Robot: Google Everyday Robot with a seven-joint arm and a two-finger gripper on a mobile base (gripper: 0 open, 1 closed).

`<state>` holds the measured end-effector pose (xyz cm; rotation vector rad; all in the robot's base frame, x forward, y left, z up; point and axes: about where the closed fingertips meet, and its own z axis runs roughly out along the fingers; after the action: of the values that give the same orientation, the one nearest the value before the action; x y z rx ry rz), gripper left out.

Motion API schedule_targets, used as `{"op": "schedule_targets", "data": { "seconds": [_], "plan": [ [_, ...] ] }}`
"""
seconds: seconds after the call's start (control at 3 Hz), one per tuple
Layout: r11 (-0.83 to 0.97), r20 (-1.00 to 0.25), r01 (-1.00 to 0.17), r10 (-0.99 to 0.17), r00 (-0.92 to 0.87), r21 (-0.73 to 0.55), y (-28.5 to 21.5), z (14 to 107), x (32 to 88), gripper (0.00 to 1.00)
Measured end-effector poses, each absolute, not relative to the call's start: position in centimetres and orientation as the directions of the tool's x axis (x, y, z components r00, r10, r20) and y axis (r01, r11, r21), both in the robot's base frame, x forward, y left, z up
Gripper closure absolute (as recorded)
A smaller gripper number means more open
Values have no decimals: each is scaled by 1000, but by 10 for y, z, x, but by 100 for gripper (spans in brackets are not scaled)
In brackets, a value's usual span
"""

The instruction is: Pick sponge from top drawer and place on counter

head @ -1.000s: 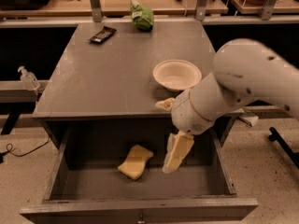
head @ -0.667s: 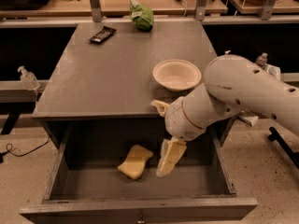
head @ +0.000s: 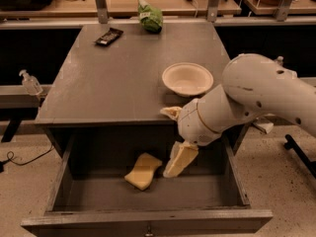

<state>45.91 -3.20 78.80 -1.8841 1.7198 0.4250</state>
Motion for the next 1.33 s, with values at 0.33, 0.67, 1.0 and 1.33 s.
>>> {"op": "schedule_targets", "data": {
  "seconds": [0.33, 0.67, 1.0, 1.33],
  "plan": [
    [-13, -582, -977, -802, 138, -215, -40, 810, 464, 23],
    [-12, -586, -970, -795, 157, -244, -45, 832, 466, 20],
    [-13, -603, -966, -779, 171, -258, -47, 849, 459, 19],
    [-8, -623, -969, -764, 165, -247, -44, 851, 448, 19]
  ]
}}
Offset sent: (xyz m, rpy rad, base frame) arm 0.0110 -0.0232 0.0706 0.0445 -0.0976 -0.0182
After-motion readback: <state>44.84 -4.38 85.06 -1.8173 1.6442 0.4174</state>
